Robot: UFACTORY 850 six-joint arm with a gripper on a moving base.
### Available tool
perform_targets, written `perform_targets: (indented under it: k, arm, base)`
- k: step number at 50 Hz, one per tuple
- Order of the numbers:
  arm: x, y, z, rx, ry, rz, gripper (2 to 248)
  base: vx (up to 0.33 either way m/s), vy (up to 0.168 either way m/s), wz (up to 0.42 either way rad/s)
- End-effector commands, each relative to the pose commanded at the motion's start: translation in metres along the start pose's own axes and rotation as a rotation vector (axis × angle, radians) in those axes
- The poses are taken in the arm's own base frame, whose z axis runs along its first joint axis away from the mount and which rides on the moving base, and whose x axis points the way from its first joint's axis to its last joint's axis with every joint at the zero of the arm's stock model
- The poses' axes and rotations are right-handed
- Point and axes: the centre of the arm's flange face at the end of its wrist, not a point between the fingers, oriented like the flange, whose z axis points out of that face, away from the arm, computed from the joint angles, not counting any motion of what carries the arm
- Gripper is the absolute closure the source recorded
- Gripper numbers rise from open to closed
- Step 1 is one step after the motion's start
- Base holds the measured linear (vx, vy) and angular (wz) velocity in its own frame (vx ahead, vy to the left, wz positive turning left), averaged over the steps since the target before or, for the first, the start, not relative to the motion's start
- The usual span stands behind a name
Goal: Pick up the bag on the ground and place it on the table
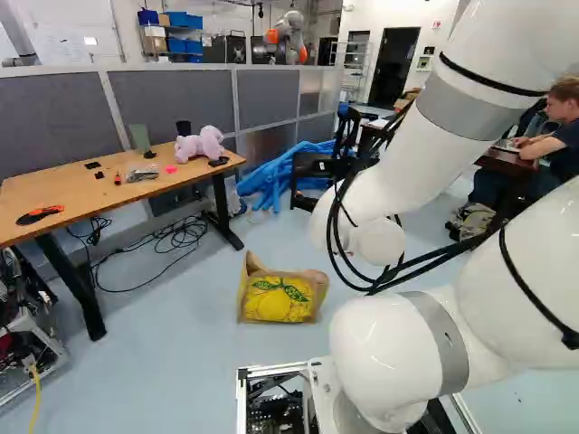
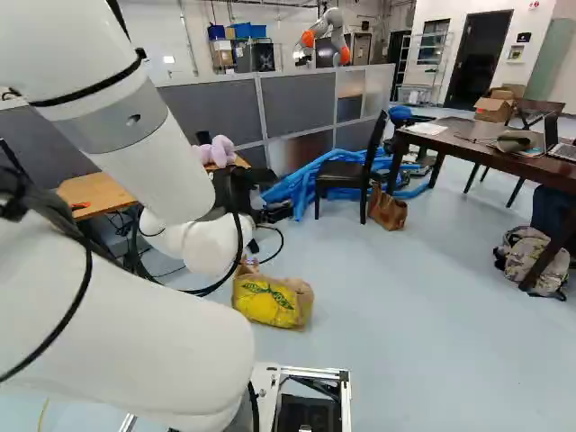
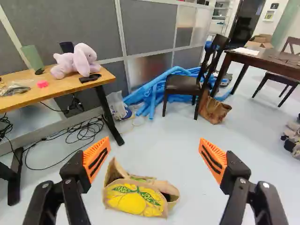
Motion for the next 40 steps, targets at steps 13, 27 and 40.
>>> perform_targets:
  k: [13, 27, 40]
  arm:
    - [0.0, 0.0, 0.0, 0.0, 0.0, 0.0, 3]
    - [0.0, 0.0, 0.0, 0.0, 0.0, 0.0, 3]
    - [-0.0008, -0.0001, 0.0009, 0.0, -0.014, 0.0, 3]
  base:
    - [0.159, -0.001, -0.025]
    - [0.136, 0.0, -0.023]
    - [0.007, 0.0, -0.001]
